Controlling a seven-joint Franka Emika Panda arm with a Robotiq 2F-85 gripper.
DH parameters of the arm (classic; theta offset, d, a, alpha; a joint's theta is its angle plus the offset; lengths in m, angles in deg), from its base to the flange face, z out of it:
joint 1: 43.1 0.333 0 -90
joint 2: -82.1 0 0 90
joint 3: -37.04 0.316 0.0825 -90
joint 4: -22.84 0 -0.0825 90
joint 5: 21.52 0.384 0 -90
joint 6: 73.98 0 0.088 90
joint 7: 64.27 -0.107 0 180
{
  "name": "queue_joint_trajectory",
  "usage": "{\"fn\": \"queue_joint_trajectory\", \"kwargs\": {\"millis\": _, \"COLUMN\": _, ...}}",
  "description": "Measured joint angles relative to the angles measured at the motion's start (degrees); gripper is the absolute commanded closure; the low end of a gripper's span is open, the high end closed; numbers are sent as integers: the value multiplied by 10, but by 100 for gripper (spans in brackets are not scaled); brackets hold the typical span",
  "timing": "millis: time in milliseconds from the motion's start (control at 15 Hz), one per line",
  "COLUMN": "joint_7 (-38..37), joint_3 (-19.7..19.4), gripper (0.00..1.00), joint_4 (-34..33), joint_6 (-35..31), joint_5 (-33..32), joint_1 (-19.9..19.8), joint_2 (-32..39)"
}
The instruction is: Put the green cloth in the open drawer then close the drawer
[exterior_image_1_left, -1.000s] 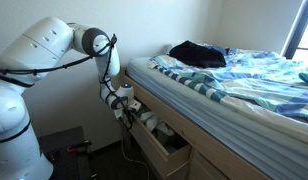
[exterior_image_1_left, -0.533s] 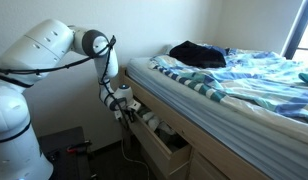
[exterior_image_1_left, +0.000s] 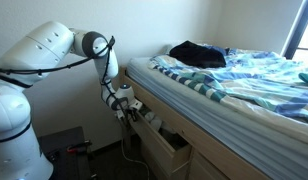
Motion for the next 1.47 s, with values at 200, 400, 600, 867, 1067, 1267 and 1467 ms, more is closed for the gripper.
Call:
{"fn": "queue_joint_trajectory", "kwargs": {"millis": 200, "joint_7": -8, "joint_3": -9, "gripper": 100, "joint_4": -8, "joint_6": 0, "joint_5": 1, "joint_1": 9, "joint_2": 4}}
{"fn": "queue_joint_trajectory", "kwargs": {"millis": 400, "joint_7": -9, "joint_3": -15, "gripper": 100, "joint_4": -14, "joint_6": 0, "joint_5": 1, "joint_1": 14, "joint_2": 7}}
{"fn": "queue_joint_trajectory", "kwargs": {"millis": 600, "joint_7": -9, "joint_3": -20, "gripper": 100, "joint_4": -18, "joint_6": 0, "joint_5": 1, "joint_1": 19, "joint_2": 10}}
{"fn": "queue_joint_trajectory", "kwargs": {"millis": 867, "joint_7": -9, "joint_3": -20, "gripper": 99, "joint_4": -18, "joint_6": 1, "joint_5": 1, "joint_1": 19, "joint_2": 10}}
{"fn": "queue_joint_trajectory", "kwargs": {"millis": 1067, "joint_7": -9, "joint_3": -20, "gripper": 99, "joint_4": -18, "joint_6": 1, "joint_5": 1, "joint_1": 19, "joint_2": 10}}
{"fn": "queue_joint_trajectory", "kwargs": {"millis": 1267, "joint_7": -9, "joint_3": -20, "gripper": 99, "joint_4": -18, "joint_6": 1, "joint_5": 1, "joint_1": 19, "joint_2": 10}}
{"fn": "queue_joint_trajectory", "kwargs": {"millis": 1467, "joint_7": -9, "joint_3": -20, "gripper": 68, "joint_4": -18, "joint_6": 1, "joint_5": 1, "joint_1": 19, "joint_2": 10}}
